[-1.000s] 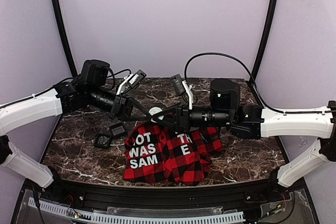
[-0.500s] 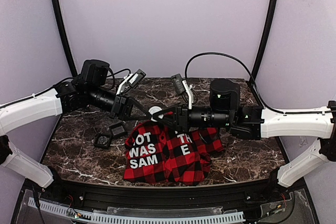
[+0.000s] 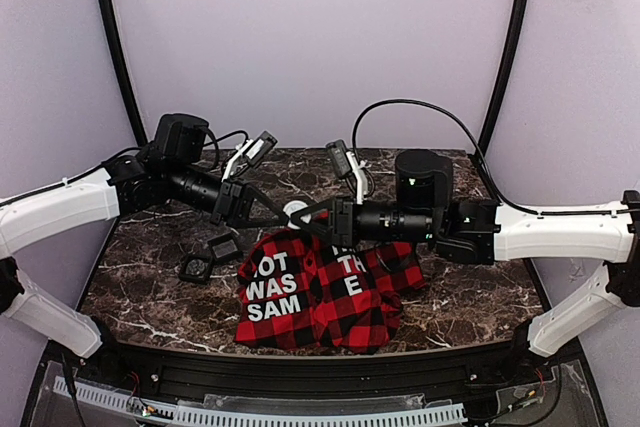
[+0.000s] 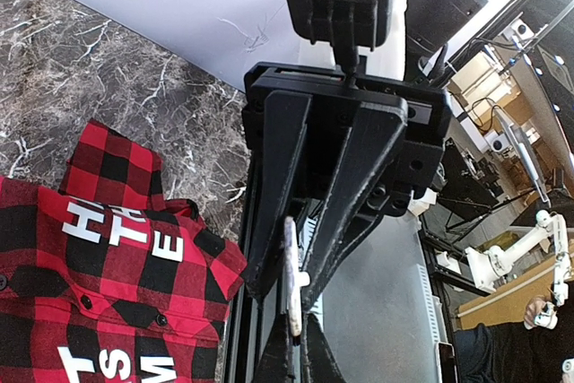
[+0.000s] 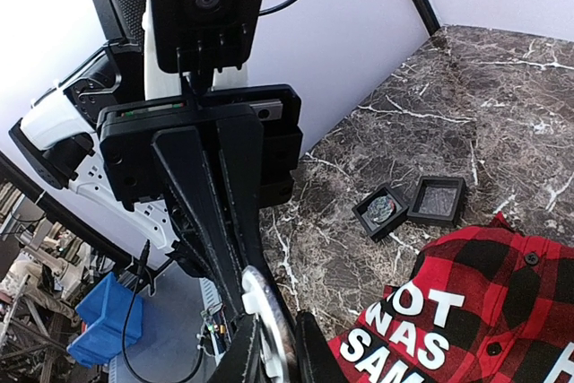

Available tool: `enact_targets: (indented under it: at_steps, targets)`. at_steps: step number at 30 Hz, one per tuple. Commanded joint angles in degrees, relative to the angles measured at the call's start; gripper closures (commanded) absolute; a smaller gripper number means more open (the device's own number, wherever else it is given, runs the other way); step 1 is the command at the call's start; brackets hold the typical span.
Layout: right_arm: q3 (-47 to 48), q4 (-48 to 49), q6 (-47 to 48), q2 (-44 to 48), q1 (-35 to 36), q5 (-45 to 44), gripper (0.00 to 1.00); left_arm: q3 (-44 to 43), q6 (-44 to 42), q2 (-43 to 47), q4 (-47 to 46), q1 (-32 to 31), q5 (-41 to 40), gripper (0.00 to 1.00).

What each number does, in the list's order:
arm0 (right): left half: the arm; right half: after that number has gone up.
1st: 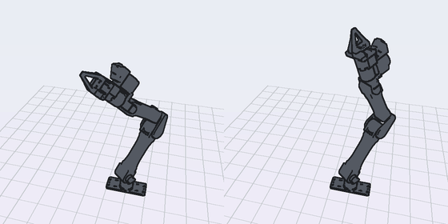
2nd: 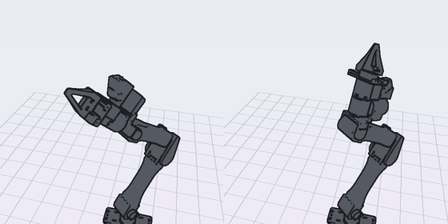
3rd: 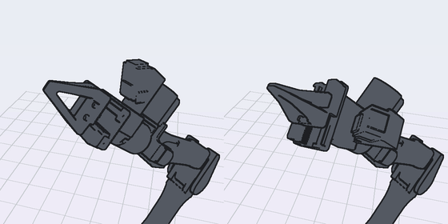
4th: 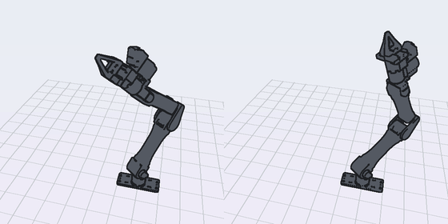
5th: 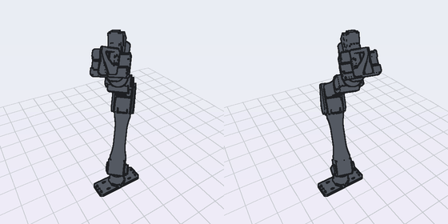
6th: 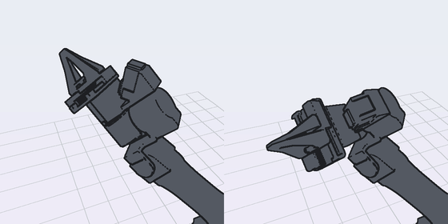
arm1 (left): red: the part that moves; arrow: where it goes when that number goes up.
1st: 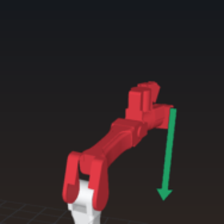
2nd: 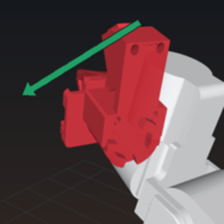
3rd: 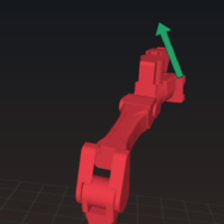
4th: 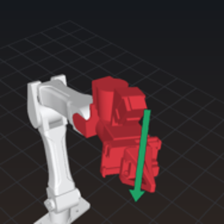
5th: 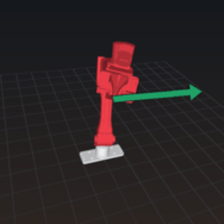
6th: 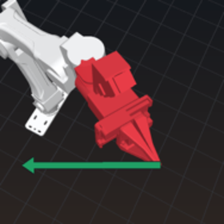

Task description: Remove the brooch from the garment

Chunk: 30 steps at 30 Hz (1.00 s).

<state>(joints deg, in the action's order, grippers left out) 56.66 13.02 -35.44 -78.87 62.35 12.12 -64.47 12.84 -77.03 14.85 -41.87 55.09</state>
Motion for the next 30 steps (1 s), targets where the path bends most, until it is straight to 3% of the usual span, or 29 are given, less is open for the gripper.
enact_targets:
  at_steps: [1, 13, 16, 19, 23, 30]
  targets:
    - [-0.9, -1.5, -2.5, -0.7, -2.1, -4.8, 0.87, -0.7, -0.6, 0.8, 0.0, -0.5, 3.3, 0.99]
    - [-2.6, 0.3, -3.3, 0.1, -2.9, -4.7, 0.87, -0.7, -0.6, 1.0, 0.0, -0.5, 2.9, 0.99]
    - [-2.8, 1.2, -2.7, 0.2, -3.0, -3.2, 0.82, -0.7, -0.7, 1.0, 0.4, -0.5, 1.6, 0.99]
    - [-3.2, 3.3, -1.1, 1.1, -3.0, 0.9, 0.71, -1.6, -1.5, 0.3, 3.1, -0.4, -2.2, 0.99]
    - [-3.9, 6.7, 0.5, 2.9, -3.0, 5.3, 0.46, -2.3, -2.0, -0.8, 4.7, -0.5, -5.6, 0.99]
    - [-5.1, 2.9, 2.7, 8.2, -3.2, -0.6, 0.19, -1.9, -2.7, 0.2, 5.6, -0.4, -15.0, 0.99]
